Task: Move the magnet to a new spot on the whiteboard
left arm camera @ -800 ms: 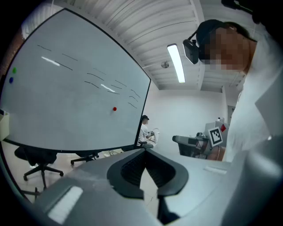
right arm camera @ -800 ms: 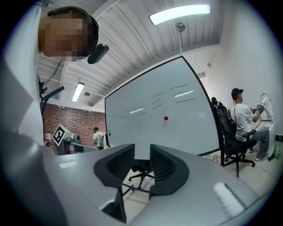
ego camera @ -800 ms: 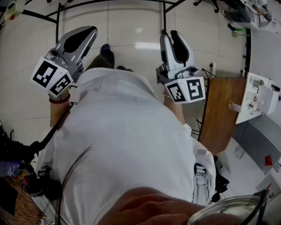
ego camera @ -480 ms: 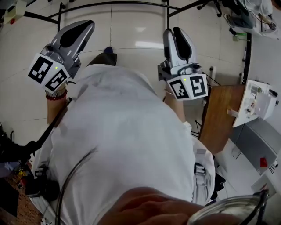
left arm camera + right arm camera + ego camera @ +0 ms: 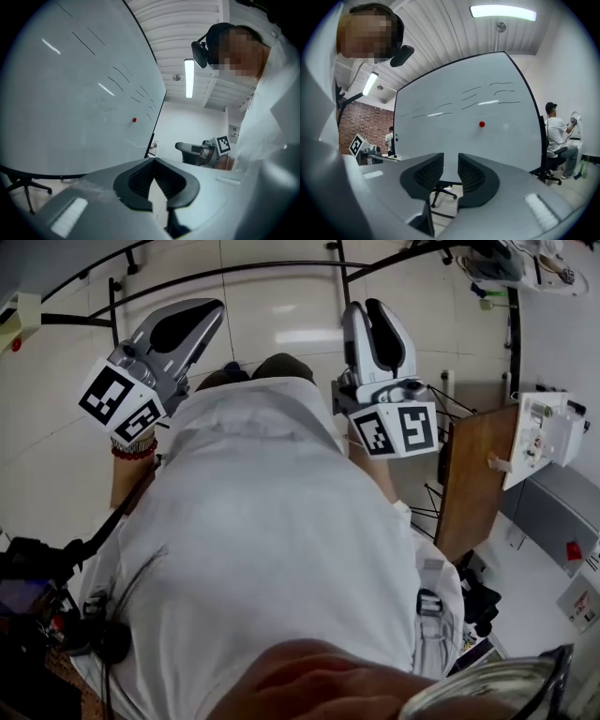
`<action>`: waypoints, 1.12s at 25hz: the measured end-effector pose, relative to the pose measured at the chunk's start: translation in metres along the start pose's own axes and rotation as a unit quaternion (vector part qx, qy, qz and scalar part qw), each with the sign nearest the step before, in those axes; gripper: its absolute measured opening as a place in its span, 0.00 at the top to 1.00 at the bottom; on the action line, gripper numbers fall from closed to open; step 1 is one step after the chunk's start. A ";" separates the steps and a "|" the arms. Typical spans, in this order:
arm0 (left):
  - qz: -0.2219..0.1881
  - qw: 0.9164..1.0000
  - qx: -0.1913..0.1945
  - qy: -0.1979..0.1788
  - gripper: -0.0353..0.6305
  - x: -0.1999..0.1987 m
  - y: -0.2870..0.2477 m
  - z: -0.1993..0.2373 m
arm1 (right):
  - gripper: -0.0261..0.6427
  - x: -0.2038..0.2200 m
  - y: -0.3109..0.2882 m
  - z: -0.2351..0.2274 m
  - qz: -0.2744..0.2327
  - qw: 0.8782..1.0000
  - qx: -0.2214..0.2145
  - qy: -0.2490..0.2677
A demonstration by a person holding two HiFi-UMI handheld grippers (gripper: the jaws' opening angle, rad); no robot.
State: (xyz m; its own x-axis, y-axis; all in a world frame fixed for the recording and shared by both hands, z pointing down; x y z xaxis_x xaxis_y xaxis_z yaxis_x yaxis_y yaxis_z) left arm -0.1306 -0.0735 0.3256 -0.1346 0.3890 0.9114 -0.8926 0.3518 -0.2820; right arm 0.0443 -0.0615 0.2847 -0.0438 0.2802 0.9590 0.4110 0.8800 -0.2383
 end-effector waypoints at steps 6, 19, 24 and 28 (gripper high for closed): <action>-0.003 1.000 0.017 0.024 0.95 0.005 -0.013 0.017 | 0.81 -0.017 -0.019 -0.038 -0.001 0.999 0.035 -0.010; 0.020 1.000 0.002 0.019 0.95 -0.030 -0.094 0.085 | 0.79 -0.072 -0.132 -0.125 -0.016 0.998 0.029 0.060; 0.024 1.000 0.001 0.013 0.95 -0.059 -0.120 0.090 | 0.78 -0.121 -0.162 -0.151 -0.043 0.993 0.050 0.095; 0.024 0.999 -0.006 0.020 0.95 -0.064 -0.125 0.096 | 0.78 -0.135 -0.177 -0.156 -0.049 0.990 0.073 0.108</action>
State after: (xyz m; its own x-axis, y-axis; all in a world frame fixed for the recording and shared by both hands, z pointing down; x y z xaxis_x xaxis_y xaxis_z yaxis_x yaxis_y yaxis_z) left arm -0.0517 -0.2236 0.3313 -0.1596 0.4396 0.8839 -0.8801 0.3422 -0.3291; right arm 0.1197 -0.3155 0.2211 0.1249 0.1169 0.9853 0.2770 0.9494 -0.1478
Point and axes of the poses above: the fingertips, and each gripper's own axes: y backward along the fingers, z to its left, x out of its underside, the point moved 1 cm from there along y, backward along the fingers, and after that the axes turned 13 degrees about z, right-handed, at the moved point
